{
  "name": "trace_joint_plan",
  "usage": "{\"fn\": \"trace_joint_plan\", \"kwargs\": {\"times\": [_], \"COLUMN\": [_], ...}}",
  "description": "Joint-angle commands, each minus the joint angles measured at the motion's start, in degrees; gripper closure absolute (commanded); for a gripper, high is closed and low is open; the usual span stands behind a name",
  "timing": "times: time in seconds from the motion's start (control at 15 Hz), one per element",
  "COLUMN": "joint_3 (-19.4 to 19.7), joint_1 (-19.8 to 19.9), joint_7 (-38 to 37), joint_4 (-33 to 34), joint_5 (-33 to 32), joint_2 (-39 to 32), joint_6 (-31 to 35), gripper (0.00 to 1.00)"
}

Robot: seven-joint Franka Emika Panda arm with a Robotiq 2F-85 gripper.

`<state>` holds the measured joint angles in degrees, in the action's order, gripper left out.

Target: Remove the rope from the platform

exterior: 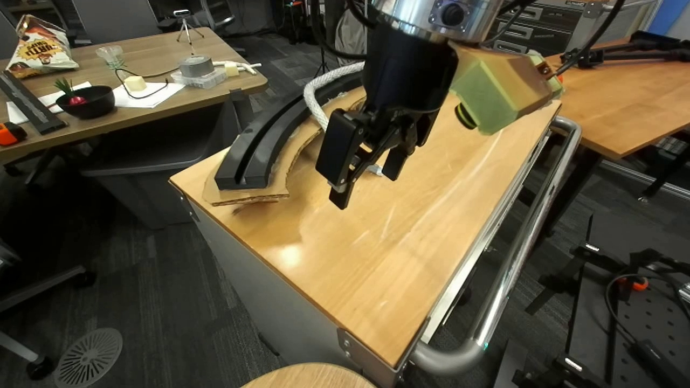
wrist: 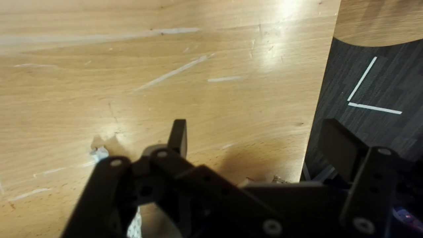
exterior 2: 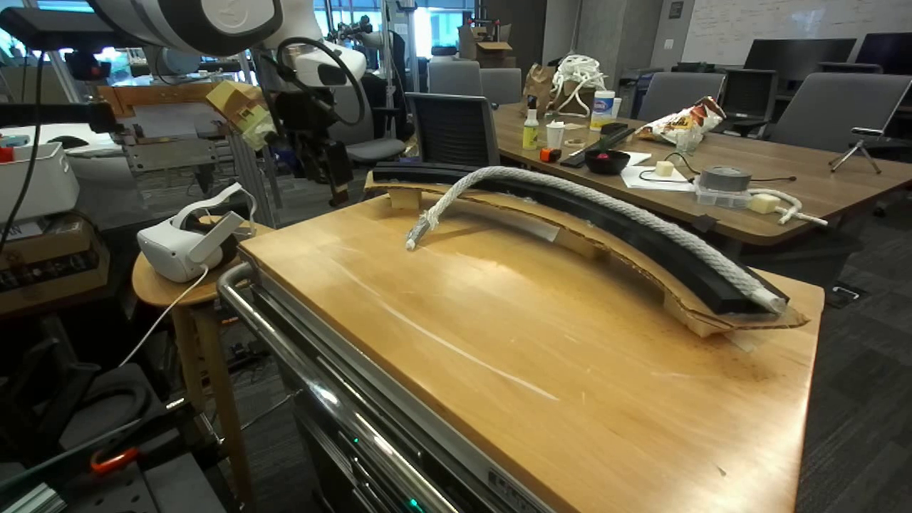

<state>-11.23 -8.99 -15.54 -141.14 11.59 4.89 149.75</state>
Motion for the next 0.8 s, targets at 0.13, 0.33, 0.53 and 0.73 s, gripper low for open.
{"fn": "trace_joint_plan", "kwargs": {"times": [0.13, 0.33, 0.53, 0.73], "joint_3": [0.9, 2.88, 4.43, 5.11], "joint_1": [1.14, 4.11, 6.96, 6.73], "joint_7": [-0.63, -2.03, -1.67, -0.27], "joint_4": [-1.0, -0.17, 3.57, 2.31], "joint_5": [-6.11, -15.1, -20.62, -18.4], "joint_2": [1.44, 3.9, 0.95, 1.51], "joint_6": [-0.09, -0.57, 0.27, 0.31], "gripper": [0.0, 0.0, 0.0, 0.0]}}
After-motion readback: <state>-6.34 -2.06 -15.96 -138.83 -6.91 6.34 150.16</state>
